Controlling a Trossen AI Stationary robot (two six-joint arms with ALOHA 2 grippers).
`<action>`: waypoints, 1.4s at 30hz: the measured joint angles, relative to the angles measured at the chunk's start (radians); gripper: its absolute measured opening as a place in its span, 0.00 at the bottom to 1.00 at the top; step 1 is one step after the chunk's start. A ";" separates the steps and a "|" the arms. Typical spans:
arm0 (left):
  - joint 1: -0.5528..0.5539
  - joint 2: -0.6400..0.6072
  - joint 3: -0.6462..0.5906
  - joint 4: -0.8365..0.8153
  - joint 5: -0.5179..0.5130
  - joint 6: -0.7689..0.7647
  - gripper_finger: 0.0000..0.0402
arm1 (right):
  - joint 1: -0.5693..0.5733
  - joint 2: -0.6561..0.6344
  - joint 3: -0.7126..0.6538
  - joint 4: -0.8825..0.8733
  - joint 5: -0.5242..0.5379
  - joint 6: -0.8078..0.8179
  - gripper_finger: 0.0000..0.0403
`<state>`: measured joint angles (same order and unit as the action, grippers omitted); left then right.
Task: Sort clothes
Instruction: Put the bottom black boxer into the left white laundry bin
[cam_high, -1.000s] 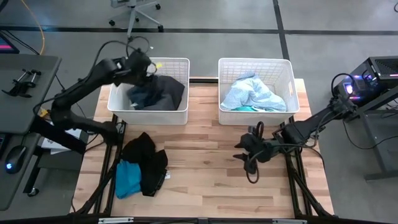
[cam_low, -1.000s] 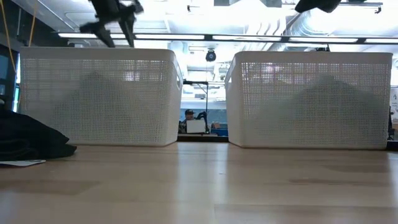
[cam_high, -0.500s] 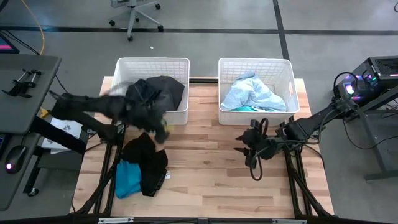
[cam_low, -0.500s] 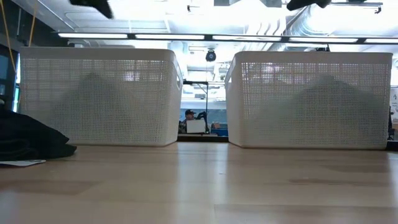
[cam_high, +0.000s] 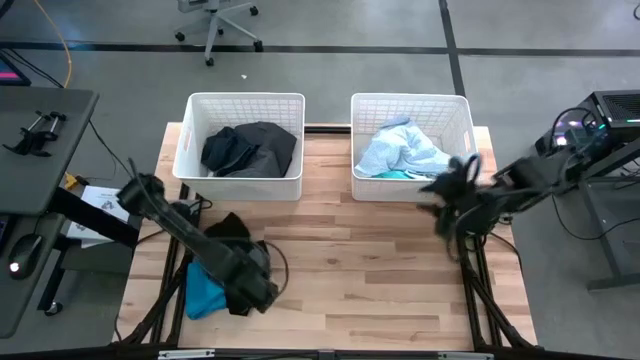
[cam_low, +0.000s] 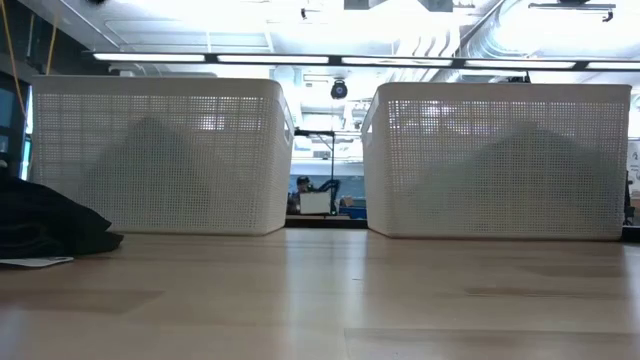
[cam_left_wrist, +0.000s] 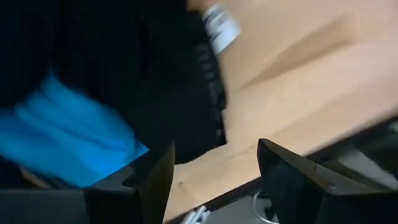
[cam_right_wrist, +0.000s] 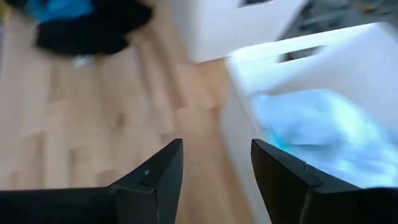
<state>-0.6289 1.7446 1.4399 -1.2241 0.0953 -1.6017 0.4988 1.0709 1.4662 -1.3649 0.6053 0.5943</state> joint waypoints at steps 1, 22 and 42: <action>-0.002 0.030 0.000 0.000 0.025 -0.043 0.54 | 0.000 -0.007 0.029 -0.037 0.035 0.012 0.44; 0.068 0.200 -0.001 0.248 -0.031 -0.031 0.54 | 0.002 0.002 0.090 -0.117 -0.082 0.010 0.44; 0.007 -0.163 -0.635 0.567 -0.017 -0.304 0.53 | 0.002 0.003 0.090 -0.085 0.085 0.075 0.44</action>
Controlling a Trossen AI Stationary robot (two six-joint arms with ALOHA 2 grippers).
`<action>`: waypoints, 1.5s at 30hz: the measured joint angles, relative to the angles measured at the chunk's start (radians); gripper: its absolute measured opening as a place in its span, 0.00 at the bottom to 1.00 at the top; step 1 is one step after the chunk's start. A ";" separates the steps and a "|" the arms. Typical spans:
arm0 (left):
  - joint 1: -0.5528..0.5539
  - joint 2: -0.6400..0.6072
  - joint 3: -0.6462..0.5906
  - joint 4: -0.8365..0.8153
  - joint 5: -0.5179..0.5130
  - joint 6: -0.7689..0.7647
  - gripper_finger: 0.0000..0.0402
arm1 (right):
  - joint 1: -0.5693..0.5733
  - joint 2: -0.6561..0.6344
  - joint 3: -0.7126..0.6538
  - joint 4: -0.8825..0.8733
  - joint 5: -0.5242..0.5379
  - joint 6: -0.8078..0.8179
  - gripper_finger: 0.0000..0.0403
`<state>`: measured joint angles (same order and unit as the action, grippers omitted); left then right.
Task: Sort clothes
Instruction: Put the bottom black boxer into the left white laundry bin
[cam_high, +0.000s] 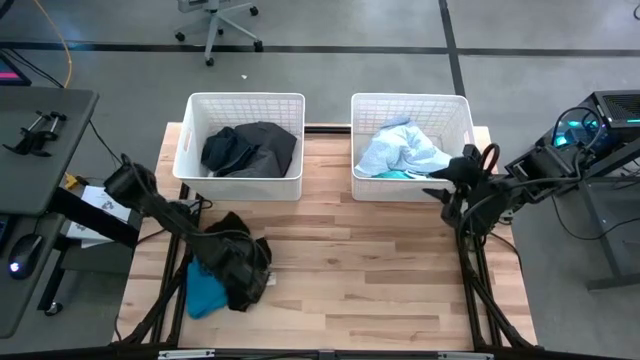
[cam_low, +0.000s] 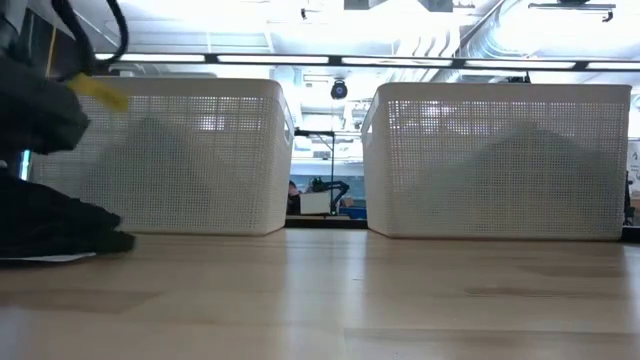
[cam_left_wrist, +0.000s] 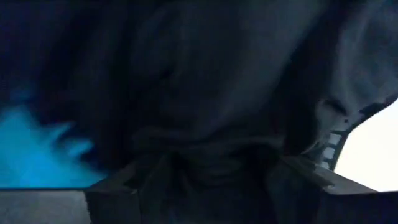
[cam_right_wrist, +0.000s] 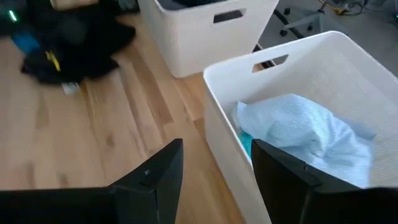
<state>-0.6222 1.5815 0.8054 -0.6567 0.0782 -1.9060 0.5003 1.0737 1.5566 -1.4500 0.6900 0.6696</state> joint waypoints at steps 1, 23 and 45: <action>0.006 0.006 -0.023 0.052 -0.004 0.048 0.53 | 0.000 0.000 0.000 0.013 0.004 0.015 0.44; 0.250 -0.257 0.489 -0.305 -0.472 0.910 0.01 | -0.125 0.119 -0.001 0.449 0.222 0.004 0.44; 1.246 -0.281 0.623 -0.544 -0.509 1.825 0.14 | -0.193 0.385 -0.001 0.803 -0.058 0.093 0.44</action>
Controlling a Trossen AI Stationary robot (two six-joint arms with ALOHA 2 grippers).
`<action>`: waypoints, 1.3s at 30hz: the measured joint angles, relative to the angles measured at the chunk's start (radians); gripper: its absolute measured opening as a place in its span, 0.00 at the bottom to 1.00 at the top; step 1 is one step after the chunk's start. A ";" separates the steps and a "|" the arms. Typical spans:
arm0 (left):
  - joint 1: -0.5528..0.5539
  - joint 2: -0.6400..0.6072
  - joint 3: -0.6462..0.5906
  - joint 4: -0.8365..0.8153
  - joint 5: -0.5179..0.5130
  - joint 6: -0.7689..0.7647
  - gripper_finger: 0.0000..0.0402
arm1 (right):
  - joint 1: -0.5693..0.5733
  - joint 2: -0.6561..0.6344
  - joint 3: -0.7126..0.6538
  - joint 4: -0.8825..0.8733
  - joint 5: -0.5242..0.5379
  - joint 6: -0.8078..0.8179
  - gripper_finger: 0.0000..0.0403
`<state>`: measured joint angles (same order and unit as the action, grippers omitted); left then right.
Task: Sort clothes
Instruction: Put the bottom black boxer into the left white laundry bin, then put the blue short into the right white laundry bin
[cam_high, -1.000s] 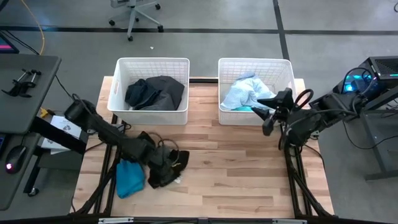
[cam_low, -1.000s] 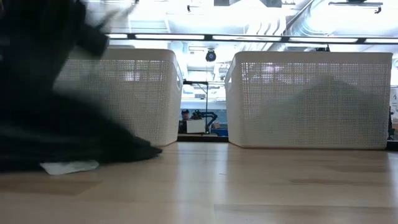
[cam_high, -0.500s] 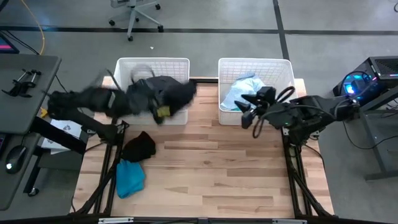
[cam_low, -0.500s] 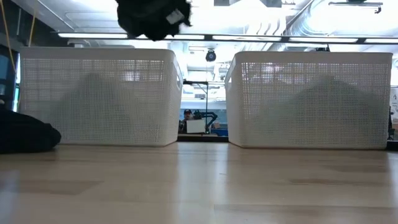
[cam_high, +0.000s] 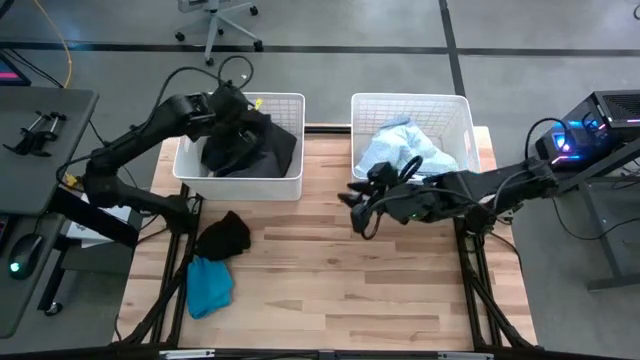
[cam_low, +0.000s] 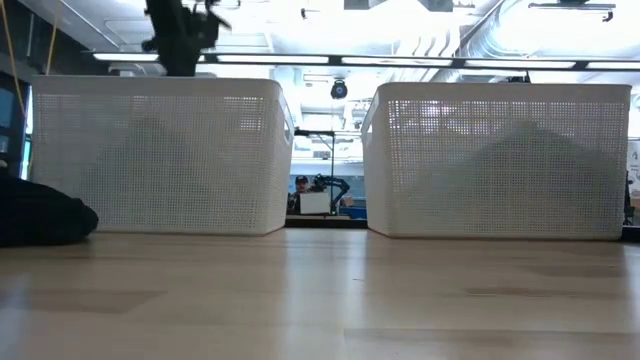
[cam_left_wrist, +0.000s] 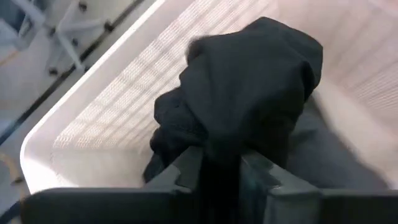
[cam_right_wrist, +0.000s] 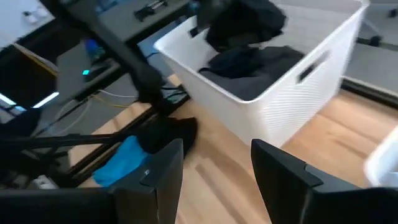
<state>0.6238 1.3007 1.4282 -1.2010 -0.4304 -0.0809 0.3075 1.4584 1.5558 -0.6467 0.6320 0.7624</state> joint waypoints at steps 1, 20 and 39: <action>0.027 0.007 -0.008 -0.001 0.008 0.018 0.18 | 0.006 0.006 0.000 0.016 -0.004 0.000 0.44; -0.146 -0.205 -0.010 0.057 0.288 -0.261 0.47 | 0.042 -0.062 0.000 0.001 0.017 -0.162 0.44; -1.081 0.040 0.193 0.250 0.401 -0.850 0.27 | -0.029 -0.082 0.000 -0.150 0.011 -0.500 0.44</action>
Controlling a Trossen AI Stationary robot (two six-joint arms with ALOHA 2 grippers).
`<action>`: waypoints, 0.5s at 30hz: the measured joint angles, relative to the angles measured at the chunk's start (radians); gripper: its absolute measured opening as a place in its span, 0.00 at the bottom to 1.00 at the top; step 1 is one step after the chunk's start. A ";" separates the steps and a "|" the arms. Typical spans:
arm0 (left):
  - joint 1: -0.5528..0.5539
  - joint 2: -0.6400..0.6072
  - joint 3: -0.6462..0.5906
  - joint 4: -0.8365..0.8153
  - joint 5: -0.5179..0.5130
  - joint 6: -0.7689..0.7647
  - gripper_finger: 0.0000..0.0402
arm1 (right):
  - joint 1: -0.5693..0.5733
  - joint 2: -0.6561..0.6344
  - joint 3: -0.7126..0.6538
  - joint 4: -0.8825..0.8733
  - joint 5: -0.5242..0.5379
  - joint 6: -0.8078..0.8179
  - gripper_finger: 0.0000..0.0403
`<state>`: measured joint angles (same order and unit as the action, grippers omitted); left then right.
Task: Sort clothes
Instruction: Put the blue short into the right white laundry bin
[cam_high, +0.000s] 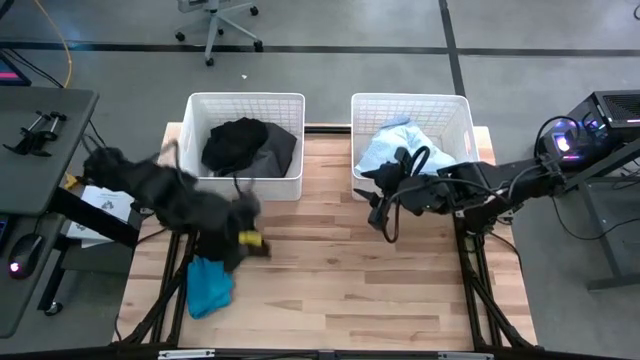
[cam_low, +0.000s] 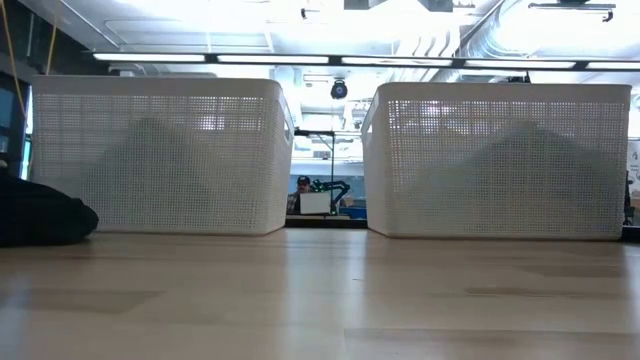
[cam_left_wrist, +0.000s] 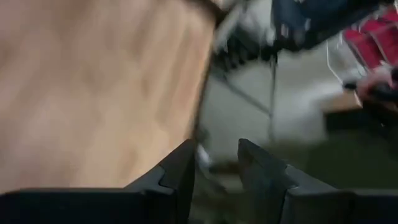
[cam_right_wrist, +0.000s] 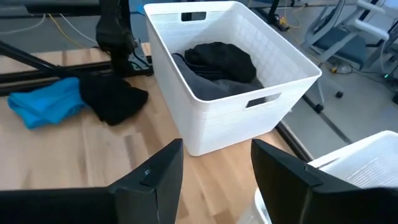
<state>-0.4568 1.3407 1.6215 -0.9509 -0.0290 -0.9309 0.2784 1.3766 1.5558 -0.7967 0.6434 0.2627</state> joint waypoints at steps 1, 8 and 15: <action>-0.036 0.020 -0.001 -0.018 0.023 -0.079 0.27 | -0.004 0.000 0.000 0.000 0.000 -0.010 0.44; -0.293 0.165 -0.068 -0.191 0.044 -0.594 0.26 | -0.006 0.000 0.000 0.000 -0.010 -0.065 0.44; -0.409 0.264 -0.210 -0.266 0.072 -1.059 0.30 | -0.006 0.000 0.000 0.000 -0.045 -0.150 0.44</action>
<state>-0.8655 1.6051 1.4118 -1.2165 0.0425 -1.9897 0.2726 1.3766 1.5562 -0.7962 0.5981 0.1128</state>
